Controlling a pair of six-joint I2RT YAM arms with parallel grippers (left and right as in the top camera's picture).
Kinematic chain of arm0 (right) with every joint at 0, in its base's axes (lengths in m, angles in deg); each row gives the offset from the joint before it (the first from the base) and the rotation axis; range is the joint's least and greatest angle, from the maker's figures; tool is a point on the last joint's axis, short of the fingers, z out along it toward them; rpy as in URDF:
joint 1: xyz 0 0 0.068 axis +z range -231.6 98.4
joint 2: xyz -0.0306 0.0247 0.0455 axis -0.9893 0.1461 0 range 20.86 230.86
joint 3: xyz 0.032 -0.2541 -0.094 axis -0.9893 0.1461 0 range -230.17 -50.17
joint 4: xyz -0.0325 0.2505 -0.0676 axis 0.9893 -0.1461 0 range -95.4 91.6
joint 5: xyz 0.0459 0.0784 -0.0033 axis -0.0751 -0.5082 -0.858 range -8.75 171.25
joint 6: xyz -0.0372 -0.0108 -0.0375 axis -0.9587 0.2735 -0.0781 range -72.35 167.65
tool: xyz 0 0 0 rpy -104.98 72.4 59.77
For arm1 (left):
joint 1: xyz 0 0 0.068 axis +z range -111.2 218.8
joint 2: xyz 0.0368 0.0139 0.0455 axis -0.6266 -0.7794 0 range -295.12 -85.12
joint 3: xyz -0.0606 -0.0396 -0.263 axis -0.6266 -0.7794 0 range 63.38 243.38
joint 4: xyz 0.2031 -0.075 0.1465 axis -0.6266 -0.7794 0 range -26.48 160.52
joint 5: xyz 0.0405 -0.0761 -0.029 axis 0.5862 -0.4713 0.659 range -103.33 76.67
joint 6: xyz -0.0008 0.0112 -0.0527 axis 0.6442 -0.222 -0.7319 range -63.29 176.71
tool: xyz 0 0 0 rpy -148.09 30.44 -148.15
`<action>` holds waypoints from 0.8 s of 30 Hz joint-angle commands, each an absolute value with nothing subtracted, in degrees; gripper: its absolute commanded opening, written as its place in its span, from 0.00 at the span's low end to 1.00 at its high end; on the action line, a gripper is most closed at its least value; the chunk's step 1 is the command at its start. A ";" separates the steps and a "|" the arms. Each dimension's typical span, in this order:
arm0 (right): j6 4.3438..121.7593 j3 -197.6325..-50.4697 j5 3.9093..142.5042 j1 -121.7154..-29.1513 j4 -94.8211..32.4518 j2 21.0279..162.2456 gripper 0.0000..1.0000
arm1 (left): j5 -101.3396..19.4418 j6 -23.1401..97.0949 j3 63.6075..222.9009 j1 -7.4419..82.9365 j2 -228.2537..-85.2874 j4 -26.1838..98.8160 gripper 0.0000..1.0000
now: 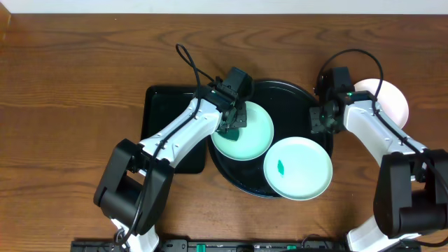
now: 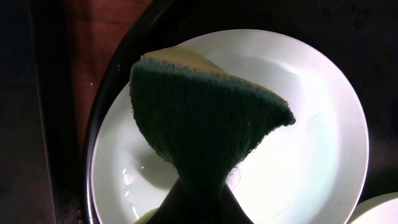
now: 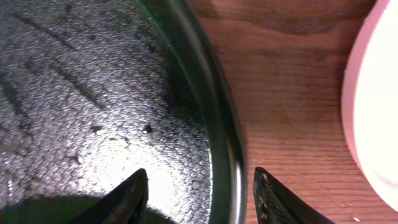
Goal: Clean dirty plates on tray and stack at the side
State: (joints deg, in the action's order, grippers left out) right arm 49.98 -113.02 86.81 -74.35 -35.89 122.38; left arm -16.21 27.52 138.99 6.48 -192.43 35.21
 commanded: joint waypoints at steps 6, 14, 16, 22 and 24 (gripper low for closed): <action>49.76 -112.96 89.13 -75.55 -35.39 122.84 0.50 | -15.16 28.92 139.34 6.68 -192.52 35.61 0.07; 50.18 -112.94 88.26 -78.09 -35.02 122.84 0.33 | -15.18 30.13 139.34 6.68 -192.52 35.61 0.07; 50.16 -112.94 86.99 -78.85 -35.02 122.84 0.28 | -15.18 30.10 139.34 6.68 -192.52 35.45 0.07; 48.63 -112.87 82.27 -79.90 -35.26 122.86 0.31 | -15.16 30.13 139.34 6.68 -192.52 35.45 0.07; 48.58 -112.52 82.29 -80.10 -35.11 122.88 0.31 | -15.16 30.13 139.34 6.68 -192.52 35.45 0.07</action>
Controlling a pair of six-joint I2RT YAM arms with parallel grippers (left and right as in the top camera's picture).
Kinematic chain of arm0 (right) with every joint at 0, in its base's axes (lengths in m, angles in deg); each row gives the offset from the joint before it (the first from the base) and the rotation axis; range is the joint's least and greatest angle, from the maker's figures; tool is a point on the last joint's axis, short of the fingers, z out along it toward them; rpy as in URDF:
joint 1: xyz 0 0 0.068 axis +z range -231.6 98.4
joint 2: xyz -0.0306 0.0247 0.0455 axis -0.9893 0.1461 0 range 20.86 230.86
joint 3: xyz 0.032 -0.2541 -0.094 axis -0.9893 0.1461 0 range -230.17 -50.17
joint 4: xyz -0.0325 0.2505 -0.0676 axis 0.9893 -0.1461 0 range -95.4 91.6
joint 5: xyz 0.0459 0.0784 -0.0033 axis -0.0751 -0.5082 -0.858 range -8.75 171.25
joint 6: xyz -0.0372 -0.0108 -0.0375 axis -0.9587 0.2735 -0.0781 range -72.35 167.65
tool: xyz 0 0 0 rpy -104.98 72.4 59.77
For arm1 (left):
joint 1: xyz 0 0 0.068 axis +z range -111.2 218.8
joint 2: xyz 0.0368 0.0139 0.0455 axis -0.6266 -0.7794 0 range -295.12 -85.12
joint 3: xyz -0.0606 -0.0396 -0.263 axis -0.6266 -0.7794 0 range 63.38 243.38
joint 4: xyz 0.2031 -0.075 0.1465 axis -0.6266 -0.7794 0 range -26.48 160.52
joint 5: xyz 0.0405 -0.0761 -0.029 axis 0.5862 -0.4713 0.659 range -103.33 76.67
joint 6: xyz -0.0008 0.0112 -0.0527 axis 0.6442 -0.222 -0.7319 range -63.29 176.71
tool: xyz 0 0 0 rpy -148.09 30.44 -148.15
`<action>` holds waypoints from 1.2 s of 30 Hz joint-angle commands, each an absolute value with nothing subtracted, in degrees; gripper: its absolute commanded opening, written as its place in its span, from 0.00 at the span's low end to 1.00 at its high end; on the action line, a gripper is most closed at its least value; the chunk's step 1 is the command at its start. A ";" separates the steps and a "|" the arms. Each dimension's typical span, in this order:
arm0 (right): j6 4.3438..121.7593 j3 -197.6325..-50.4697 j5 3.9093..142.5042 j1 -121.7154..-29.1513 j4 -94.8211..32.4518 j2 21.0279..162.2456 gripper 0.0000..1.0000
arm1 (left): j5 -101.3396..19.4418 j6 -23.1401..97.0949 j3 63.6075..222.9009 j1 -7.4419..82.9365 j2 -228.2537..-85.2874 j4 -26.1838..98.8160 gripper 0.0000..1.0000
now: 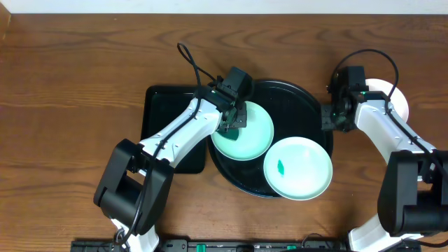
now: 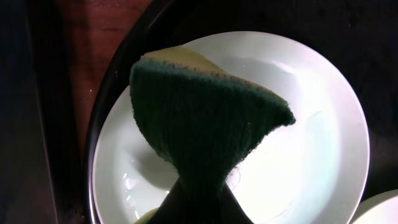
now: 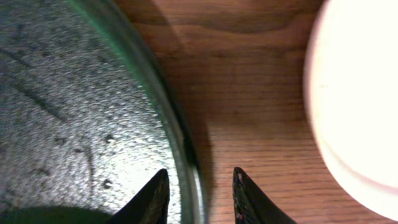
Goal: Clean dirty plates on tray and stack at the side
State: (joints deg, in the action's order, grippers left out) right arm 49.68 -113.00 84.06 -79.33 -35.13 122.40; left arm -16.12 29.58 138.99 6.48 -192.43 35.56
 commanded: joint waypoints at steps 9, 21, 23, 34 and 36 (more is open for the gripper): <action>47.80 -108.48 82.31 -80.12 -31.09 122.90 0.28 | -15.16 30.13 139.34 6.68 -192.52 35.45 0.07; 49.52 -108.35 78.97 -80.10 -30.98 122.88 0.15 | -15.14 30.15 139.34 6.68 -192.52 35.45 0.07; 49.52 -108.35 77.72 -80.10 -30.96 122.88 0.15 | -15.14 30.15 139.34 6.68 -192.52 35.45 0.07; 49.54 -108.35 74.51 -80.06 -30.96 122.88 0.16 | -15.14 30.41 139.34 6.68 -192.52 35.45 0.07; 49.52 -108.35 74.51 -80.01 -30.96 122.88 0.17 | -15.14 30.61 139.34 6.68 -192.52 35.45 0.07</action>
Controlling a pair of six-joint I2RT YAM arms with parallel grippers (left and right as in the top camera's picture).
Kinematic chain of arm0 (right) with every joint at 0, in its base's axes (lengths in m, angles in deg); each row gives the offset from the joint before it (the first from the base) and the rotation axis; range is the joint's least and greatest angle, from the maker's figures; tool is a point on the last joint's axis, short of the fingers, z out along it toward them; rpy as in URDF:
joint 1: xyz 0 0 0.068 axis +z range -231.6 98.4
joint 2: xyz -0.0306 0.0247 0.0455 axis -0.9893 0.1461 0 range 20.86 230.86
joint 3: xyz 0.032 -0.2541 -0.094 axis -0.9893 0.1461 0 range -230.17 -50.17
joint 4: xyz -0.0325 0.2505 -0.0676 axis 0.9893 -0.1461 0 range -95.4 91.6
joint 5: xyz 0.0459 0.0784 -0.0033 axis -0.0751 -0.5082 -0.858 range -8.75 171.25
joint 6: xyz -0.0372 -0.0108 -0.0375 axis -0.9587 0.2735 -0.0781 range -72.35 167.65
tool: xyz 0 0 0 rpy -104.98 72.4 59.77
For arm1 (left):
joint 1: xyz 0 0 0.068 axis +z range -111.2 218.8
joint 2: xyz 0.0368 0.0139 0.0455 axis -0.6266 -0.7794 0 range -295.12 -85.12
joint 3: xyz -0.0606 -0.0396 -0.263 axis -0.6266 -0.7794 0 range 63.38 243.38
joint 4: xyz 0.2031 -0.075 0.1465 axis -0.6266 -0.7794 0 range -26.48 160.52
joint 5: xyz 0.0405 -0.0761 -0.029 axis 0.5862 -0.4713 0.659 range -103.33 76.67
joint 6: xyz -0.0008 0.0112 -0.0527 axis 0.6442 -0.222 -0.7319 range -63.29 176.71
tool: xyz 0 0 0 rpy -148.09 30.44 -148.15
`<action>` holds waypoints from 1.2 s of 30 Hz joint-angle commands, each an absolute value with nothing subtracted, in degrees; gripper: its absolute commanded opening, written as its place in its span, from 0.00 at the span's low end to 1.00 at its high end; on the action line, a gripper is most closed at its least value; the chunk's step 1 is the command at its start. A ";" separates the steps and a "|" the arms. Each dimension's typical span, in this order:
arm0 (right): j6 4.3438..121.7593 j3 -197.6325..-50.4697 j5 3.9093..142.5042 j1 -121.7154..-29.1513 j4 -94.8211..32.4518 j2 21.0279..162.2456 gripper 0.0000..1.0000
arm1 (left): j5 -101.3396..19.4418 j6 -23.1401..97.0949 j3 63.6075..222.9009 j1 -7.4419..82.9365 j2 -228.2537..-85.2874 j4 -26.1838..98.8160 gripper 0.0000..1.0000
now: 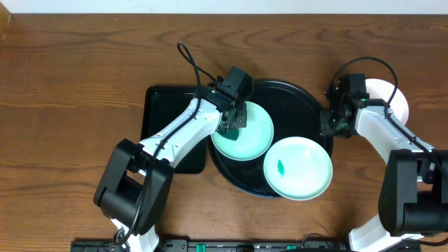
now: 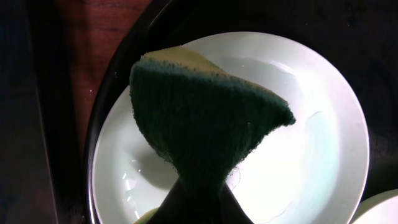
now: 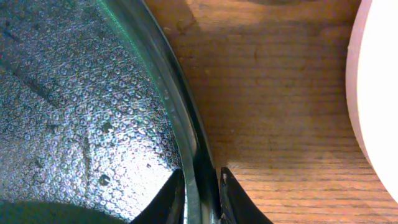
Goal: Clean dirty plates on tray and stack at the side
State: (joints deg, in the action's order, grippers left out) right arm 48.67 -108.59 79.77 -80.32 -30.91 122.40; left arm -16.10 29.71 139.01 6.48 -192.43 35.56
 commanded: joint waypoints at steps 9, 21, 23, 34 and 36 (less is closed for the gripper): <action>49.52 -108.35 73.22 -79.99 -30.93 122.88 0.19 | -15.14 30.58 139.34 6.68 -192.52 35.45 0.08; 49.52 -108.35 71.73 -79.99 -30.78 122.88 0.22 | -15.14 30.61 139.34 6.68 -192.52 35.45 0.07; 49.52 -108.35 71.64 -79.99 -30.78 122.88 0.22 | -15.14 30.61 139.34 6.68 -192.52 35.45 0.07; 49.26 -108.35 70.42 -80.01 -30.76 122.88 0.25 | -15.14 30.80 139.34 6.68 -192.52 35.43 0.07; 49.28 -108.37 72.32 -80.01 -30.69 122.88 0.26 | -15.14 30.80 139.34 6.68 -192.52 35.43 0.08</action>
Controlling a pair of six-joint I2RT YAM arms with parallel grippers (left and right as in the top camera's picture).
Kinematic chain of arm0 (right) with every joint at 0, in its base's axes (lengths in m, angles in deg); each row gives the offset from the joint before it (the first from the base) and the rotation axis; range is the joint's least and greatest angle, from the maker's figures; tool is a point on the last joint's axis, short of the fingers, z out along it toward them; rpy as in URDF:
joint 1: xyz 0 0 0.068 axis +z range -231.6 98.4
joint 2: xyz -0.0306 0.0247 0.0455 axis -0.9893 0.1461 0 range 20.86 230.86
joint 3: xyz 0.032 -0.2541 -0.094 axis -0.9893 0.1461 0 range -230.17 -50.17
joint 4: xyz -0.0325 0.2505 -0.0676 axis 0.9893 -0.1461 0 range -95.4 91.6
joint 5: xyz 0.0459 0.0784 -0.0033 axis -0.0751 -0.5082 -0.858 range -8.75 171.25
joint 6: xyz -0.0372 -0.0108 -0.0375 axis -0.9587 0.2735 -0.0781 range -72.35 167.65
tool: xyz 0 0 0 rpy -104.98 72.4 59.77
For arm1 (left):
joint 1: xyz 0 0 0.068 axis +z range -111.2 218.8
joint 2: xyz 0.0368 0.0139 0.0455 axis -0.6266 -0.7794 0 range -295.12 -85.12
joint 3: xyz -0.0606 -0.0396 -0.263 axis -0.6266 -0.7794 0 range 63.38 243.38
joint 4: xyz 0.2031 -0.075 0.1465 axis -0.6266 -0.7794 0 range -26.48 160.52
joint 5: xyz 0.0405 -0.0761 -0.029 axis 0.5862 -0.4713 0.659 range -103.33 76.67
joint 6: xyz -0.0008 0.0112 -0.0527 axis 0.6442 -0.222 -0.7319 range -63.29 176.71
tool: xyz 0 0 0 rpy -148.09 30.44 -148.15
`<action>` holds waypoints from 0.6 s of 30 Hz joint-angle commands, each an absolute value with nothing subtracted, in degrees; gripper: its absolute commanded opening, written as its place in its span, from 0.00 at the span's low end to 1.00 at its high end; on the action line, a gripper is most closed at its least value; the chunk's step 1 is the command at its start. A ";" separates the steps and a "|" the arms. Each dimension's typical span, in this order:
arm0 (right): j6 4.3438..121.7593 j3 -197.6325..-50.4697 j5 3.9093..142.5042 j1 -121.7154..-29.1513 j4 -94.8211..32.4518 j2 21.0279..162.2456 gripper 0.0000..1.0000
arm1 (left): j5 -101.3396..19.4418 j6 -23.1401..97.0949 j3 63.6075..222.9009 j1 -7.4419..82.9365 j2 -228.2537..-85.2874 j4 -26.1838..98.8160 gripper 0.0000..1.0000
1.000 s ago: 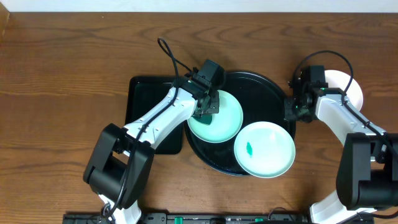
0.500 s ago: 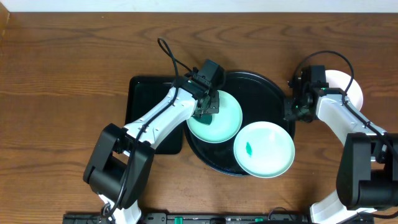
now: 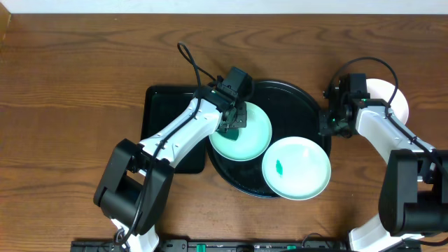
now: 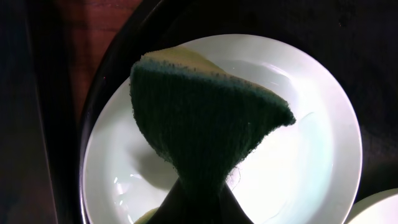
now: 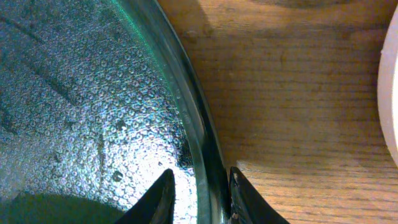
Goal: Clean dirty plates on tray and stack at the side
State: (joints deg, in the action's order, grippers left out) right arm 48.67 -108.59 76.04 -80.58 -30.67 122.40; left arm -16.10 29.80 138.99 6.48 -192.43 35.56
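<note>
A round black tray (image 3: 280,94) holds two pale plates. The upper-left plate (image 3: 259,136) has my left gripper (image 3: 236,122) over it, shut on a green and yellow sponge (image 4: 199,118) that hangs just above the plate (image 4: 311,155). The lower-right plate (image 3: 296,168) carries a small green stain (image 3: 280,167). At the tray's right rim (image 5: 208,155) sits my right gripper (image 3: 327,126), slightly open. Its fingers straddle the rim, one inside and one outside. The outer finger lies against the rim, and a small gap shows on the inner side.
A white plate (image 3: 388,98) sits on the wood to the right of the round tray, behind my right arm. A rectangular black tray (image 3: 168,119) lies to the left, under my left arm. Bare wooden table surrounds them.
My right gripper's fingers stand a little wider around the tray rim than before. The round tray and both plates sit slightly further left. My left gripper still holds the sponge over the plate.
My right gripper was wide open over the tray's right rim. It then narrowed around the rim until it pinched it. Now it is a little wider, and the tray has shifted slightly left. My left gripper held the sponge over the upper-left plate at every moment.
</note>
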 commanded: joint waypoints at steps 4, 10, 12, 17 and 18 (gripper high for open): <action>49.28 -109.68 75.40 -80.01 -31.06 122.73 0.28 | -15.14 31.02 139.34 6.68 -192.52 35.43 0.07; 49.30 -115.32 75.23 -79.99 -36.73 121.53 0.31 | -15.11 31.20 139.34 6.68 -192.52 35.43 0.07; 49.35 -116.78 74.03 -79.99 -38.17 121.13 0.31 | -15.11 31.20 139.34 6.68 -192.52 35.43 0.07; 49.30 -117.72 55.32 -79.92 -36.64 120.74 0.31 | -15.18 31.20 139.34 6.68 -192.52 35.34 0.07; 49.30 -117.72 51.80 -79.79 -35.98 120.76 0.31 | -15.18 31.17 139.34 6.68 -192.52 35.21 0.07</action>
State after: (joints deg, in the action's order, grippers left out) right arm 48.71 -116.76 66.84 -80.49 -37.05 122.01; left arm -15.94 30.02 138.99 6.48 -192.43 35.45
